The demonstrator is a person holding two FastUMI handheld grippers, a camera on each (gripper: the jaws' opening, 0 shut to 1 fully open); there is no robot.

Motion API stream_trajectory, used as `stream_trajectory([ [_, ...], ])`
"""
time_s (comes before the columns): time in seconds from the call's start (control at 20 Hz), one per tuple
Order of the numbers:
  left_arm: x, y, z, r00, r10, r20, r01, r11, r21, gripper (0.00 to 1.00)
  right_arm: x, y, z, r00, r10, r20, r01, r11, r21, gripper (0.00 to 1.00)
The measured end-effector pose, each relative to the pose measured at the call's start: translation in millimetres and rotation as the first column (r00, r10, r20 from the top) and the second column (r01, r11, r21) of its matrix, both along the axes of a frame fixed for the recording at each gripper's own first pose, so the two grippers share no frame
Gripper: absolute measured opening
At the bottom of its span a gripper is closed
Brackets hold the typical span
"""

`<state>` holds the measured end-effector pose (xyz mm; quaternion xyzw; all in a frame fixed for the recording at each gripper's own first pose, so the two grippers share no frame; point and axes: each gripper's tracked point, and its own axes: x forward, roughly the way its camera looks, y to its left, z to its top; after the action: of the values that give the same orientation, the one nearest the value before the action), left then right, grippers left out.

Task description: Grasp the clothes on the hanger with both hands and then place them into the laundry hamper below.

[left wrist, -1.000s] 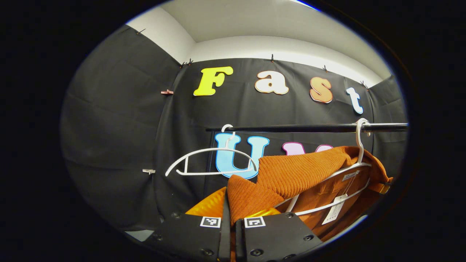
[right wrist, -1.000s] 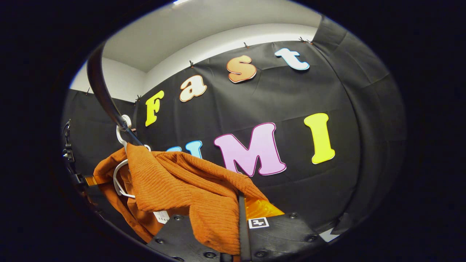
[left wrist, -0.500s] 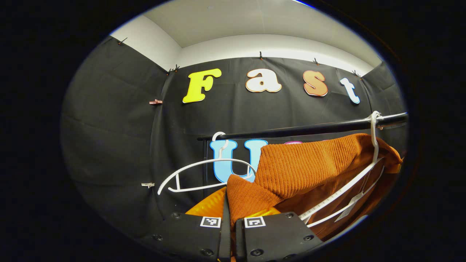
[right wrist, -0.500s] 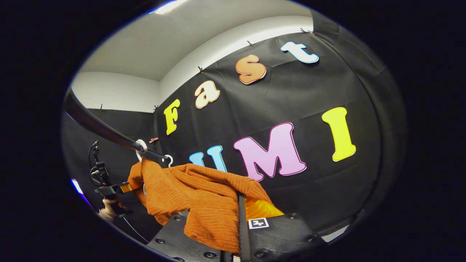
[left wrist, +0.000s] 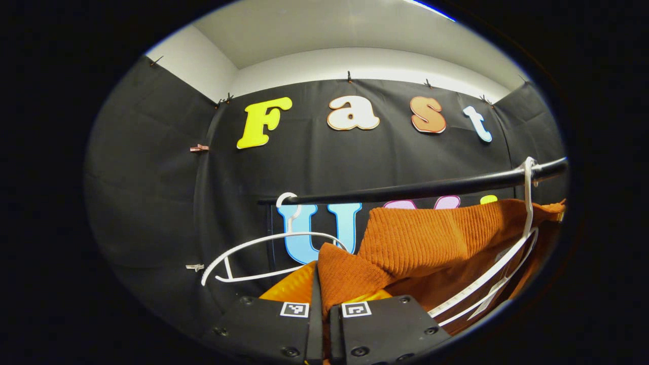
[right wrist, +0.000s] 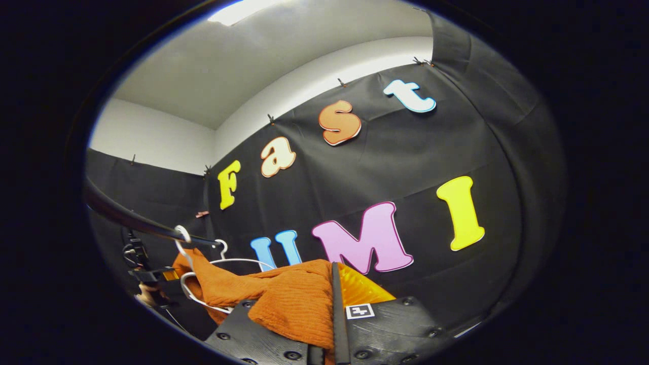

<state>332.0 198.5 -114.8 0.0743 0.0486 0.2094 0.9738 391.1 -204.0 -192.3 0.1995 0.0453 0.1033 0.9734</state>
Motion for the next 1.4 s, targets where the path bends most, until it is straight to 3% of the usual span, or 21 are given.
stream_trajectory([
  [0.1,-3.0,-5.8,-28.7,0.999,-0.027,-0.019,0.025,0.994,-0.106,0.10,4.8,-6.3,-36.9,0.996,-0.019,-0.089,0.020,1.000,0.012,0.16],
  [0.15,-7.0,-5.7,-35.3,1.000,-0.030,-0.004,0.029,0.986,-0.162,0.10,0.7,-3.7,-43.0,0.994,-0.003,-0.107,0.010,0.998,0.065,0.16],
  [0.25,-16.2,-2.0,-24.0,0.994,-0.034,0.108,0.063,0.959,-0.275,0.10,-1.9,2.4,-39.7,0.996,0.017,-0.086,0.000,0.983,0.186,0.15],
  [0.3,-18.6,0.8,-25.7,0.993,-0.035,0.109,0.066,0.953,-0.294,0.12,-1.1,4.0,-51.8,0.994,0.022,-0.108,-0.003,0.985,0.173,0.15],
  [0.4,-18.9,-2.0,-29.7,0.992,-0.064,0.105,0.094,0.945,-0.313,0.10,0.2,-4.5,-69.3,0.990,0.003,-0.140,0.018,0.989,0.148,0.17],
  [0.5,-22.5,-1.0,-41.9,0.996,-0.073,0.048,0.083,0.958,-0.275,0.10,-0.9,3.7,-83.1,0.985,0.008,-0.170,0.012,0.994,0.112,0.16],
  [0.75,-56.3,6.4,-105.9,0.995,0.003,-0.096,-0.032,0.956,-0.293,0.10,-24.6,19.3,-140.2,0.954,0.029,-0.299,-0.013,0.998,0.057,0.16],
  [0.9,-86.9,7.4,-152.6,0.976,0.075,-0.204,-0.145,0.924,-0.353,0.10,-52.5,36.7,-168.0,0.924,0.046,-0.380,-0.031,0.998,0.047,0.17],
  [1.1,-118.0,-13.0,-186.9,0.943,0.078,-0.324,-0.203,0.905,-0.373,0.10,-94.2,64.5,-183.3,0.893,0.080,-0.443,-0.096,0.995,-0.014,0.17],
  [1.4,-118.7,-74.7,-208.1,0.923,-0.042,-0.382,-0.130,0.901,-0.415,0.09,-140.4,130.1,-192.2,0.837,0.194,-0.512,-0.213,0.977,0.022,0.17],
])
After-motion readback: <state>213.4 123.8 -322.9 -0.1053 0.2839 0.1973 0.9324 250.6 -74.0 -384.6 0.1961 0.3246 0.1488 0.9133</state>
